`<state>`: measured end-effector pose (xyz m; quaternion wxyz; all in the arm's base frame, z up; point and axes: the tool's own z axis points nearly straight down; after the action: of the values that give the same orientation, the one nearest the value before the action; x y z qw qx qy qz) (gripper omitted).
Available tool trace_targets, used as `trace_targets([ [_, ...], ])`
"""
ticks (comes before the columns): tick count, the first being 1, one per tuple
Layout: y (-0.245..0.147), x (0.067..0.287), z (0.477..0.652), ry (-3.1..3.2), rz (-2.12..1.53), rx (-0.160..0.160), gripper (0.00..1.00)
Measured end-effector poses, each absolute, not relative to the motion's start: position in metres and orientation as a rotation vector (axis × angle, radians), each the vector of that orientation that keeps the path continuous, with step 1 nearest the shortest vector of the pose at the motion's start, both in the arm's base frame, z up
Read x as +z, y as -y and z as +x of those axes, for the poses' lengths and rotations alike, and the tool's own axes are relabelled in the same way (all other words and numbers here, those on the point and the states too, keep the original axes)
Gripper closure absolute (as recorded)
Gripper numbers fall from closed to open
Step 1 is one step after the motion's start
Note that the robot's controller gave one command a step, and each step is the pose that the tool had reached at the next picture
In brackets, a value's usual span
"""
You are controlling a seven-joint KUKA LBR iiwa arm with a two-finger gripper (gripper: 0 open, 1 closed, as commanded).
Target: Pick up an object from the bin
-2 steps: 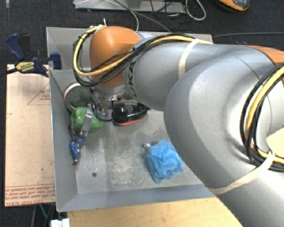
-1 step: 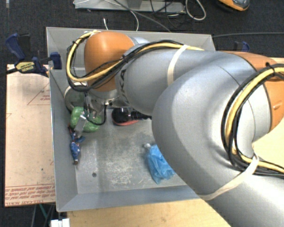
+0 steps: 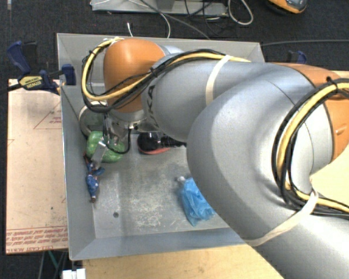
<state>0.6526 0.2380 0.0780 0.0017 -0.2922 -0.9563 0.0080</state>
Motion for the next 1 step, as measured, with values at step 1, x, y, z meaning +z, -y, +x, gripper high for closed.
trace_targets([
  [1, -0.2373, 0.0897, 0.6501, 2.998, -0.918, 0.025, 1.0],
])
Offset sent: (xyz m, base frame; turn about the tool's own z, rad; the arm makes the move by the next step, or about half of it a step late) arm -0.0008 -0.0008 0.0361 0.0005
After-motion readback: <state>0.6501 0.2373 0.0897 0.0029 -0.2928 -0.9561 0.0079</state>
